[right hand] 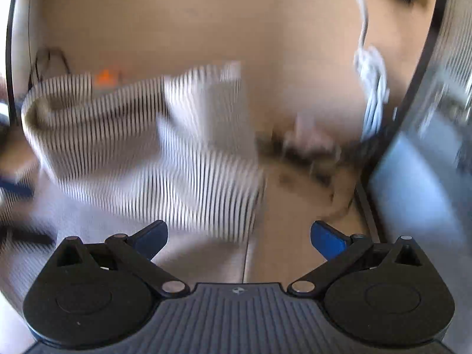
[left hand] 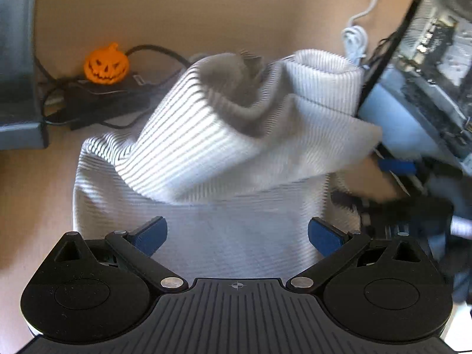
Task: Fold clothes
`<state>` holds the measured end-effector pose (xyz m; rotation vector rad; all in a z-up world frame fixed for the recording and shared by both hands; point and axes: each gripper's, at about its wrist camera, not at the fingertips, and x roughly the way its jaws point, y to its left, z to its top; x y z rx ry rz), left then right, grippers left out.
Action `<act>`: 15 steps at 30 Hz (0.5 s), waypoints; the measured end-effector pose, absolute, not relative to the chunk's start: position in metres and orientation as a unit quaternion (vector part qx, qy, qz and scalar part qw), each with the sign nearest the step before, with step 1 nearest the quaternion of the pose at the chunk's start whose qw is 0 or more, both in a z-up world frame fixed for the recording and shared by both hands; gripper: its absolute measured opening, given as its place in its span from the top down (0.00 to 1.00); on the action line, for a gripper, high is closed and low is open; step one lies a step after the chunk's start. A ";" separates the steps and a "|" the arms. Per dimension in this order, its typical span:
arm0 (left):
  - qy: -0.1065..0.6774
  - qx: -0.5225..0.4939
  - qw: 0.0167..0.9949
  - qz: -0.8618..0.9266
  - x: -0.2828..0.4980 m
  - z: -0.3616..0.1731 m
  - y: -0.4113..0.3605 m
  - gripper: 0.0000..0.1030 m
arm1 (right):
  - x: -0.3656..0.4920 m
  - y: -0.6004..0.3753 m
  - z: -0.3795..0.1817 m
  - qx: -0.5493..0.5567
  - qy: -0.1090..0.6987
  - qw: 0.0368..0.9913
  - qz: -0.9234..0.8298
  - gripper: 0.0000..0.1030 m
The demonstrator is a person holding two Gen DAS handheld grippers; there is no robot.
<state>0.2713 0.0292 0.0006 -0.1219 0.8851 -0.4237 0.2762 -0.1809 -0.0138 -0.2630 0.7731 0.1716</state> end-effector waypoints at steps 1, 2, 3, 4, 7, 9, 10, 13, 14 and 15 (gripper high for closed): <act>0.426 -0.053 0.881 -0.198 0.275 -0.001 0.029 0.00 | 0.279 -0.181 -0.020 -0.133 0.382 0.911 0.083 0.00; 0.427 -0.048 0.883 -0.191 0.277 -0.003 0.029 0.00 | 0.282 -0.181 -0.026 -0.139 0.387 0.908 0.082 0.00; 0.429 -0.046 0.883 -0.186 0.279 -0.005 0.030 0.00 | 0.287 -0.181 -0.030 -0.147 0.395 0.903 0.084 0.00; 0.435 -0.050 0.881 -0.182 0.280 -0.008 0.032 0.00 | 0.290 -0.180 -0.033 -0.148 0.403 0.899 0.088 0.00; 0.444 -0.078 0.875 -0.177 0.277 -0.016 0.043 0.00 | 0.299 -0.181 -0.039 -0.142 0.426 0.888 0.100 0.00; 0.444 -0.090 0.874 -0.175 0.272 -0.017 0.049 0.00 | 0.303 -0.189 -0.039 -0.117 0.451 0.879 0.105 0.00; 0.444 -0.091 0.874 -0.174 0.267 -0.017 0.050 0.00 | 0.305 -0.193 -0.039 -0.104 0.461 0.874 0.107 0.00; 0.449 -0.071 0.873 -0.176 0.249 -0.017 0.047 0.00 | 0.296 -0.200 -0.040 -0.092 0.472 0.870 0.110 0.00; 0.450 -0.063 0.873 -0.177 0.242 -0.017 0.046 0.00 | 0.290 -0.200 -0.040 -0.093 0.471 0.870 0.109 0.00; 0.452 -0.056 0.872 -0.178 0.235 -0.017 0.045 0.00 | 0.283 -0.201 -0.040 -0.095 0.471 0.870 0.108 0.00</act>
